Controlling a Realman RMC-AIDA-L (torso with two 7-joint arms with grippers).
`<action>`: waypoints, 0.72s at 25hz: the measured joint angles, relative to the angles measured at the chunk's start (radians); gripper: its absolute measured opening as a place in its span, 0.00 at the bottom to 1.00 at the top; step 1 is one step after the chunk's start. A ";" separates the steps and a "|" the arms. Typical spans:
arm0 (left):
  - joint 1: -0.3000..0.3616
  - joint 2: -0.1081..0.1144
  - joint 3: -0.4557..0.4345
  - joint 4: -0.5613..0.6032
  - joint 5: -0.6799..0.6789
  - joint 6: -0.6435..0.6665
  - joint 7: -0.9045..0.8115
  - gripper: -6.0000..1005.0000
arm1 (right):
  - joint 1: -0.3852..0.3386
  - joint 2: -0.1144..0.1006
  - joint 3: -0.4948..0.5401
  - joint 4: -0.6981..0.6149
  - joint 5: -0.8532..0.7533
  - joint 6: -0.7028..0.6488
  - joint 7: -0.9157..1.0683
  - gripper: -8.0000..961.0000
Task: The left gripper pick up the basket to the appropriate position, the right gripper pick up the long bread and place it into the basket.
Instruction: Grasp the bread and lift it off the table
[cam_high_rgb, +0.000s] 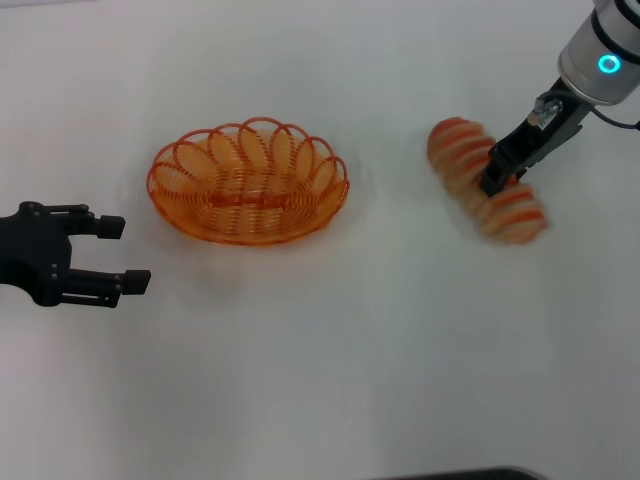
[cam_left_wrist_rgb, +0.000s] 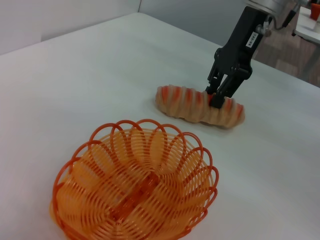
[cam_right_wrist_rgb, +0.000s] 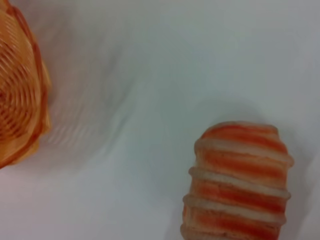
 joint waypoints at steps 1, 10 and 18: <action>0.000 0.000 0.000 0.000 0.000 0.000 0.000 0.85 | 0.000 0.000 0.000 0.000 0.000 0.000 0.000 0.40; 0.000 0.000 0.002 0.000 0.000 0.000 0.000 0.85 | -0.001 0.000 -0.004 -0.002 0.001 -0.002 -0.002 0.31; -0.002 0.000 0.004 0.000 0.000 -0.005 -0.001 0.85 | -0.001 0.000 -0.004 -0.002 0.001 -0.002 -0.003 0.27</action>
